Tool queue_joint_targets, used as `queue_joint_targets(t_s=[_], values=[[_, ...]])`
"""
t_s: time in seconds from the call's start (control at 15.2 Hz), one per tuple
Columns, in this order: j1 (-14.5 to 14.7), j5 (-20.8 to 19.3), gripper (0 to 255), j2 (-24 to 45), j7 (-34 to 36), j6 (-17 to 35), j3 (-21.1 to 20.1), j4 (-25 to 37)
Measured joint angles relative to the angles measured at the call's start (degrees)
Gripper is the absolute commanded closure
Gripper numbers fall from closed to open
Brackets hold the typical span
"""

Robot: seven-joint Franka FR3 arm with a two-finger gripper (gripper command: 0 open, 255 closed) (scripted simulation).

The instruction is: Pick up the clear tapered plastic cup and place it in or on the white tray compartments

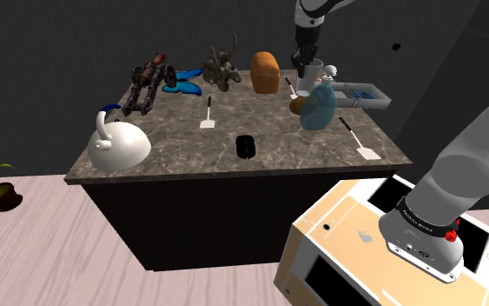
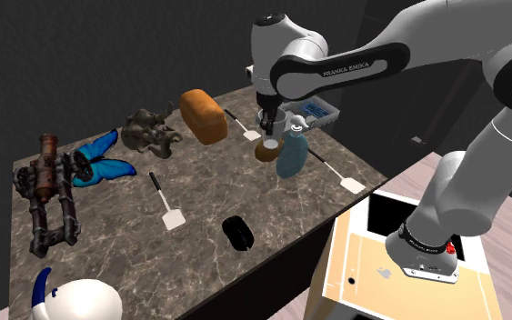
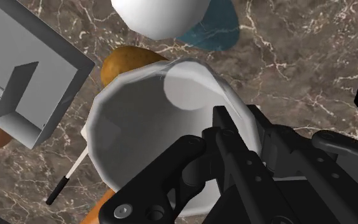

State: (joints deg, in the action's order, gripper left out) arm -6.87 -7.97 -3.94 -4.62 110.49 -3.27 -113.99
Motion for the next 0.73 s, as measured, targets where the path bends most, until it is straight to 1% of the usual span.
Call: queue_joint_targets(t_s=[0.53,0.73], values=[[-5.1,-0.1,255,1.2,-10.9,0.6,5.8,2.0],[-6.9,0.1,255,2.9,-14.8,0.0,7.8,4.8]])
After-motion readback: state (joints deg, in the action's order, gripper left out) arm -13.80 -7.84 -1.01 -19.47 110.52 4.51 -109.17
